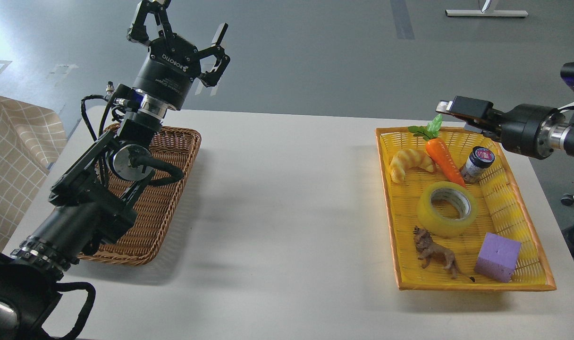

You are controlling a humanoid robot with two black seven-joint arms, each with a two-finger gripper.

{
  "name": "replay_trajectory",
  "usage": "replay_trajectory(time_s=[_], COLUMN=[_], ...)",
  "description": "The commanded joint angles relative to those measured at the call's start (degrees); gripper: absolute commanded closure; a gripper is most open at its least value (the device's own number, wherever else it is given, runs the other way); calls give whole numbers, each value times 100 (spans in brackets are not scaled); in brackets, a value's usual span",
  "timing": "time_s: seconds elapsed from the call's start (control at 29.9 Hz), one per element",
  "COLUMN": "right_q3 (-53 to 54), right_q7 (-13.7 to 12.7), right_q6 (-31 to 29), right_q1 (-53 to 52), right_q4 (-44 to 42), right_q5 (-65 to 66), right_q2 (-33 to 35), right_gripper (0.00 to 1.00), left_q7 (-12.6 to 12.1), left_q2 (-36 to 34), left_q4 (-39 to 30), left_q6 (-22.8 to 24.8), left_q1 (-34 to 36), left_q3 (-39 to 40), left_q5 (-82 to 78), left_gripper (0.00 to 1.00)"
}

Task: Place and transfer tape with both arms
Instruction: 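Reach the right gripper down into the yellow tape roll's hole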

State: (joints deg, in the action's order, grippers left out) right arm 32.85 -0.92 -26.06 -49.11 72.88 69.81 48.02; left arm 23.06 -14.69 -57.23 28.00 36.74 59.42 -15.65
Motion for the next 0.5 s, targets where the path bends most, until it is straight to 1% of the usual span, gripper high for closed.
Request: replay_trajectory(time_s=[0.0,0.13,0.2,0.23,0.3,0.47], right_q3=[-208,-498,-612,-613,-735,-1025], right_q7=[-268,-286,-303,-303,-303,-303], right_q6=[-83,-180,-180,-180,-180,-180], right_q1=[41,15,67,68,103,147], right_q4=[226,420,490,491,560,570], right_q5=[524,1068,1778,1782,2272,2616], right_q2=[242,410,410,410,410,384], right_gripper=[0,0,0,0,0,1], left_q7=[6,6,6,6,15,23], left_q2=[-8,-16,-16,-16,-16,-16], left_q4=[1,1,1,1,1,1], left_q6=[0,0,0,0,0,0], left_q1=[0,0,0,0,0,0], left_q3=[8,17,17,17,17,17], left_q5=[1,1,9,9,9,9], left_gripper=[2,2,2,2,2,2])
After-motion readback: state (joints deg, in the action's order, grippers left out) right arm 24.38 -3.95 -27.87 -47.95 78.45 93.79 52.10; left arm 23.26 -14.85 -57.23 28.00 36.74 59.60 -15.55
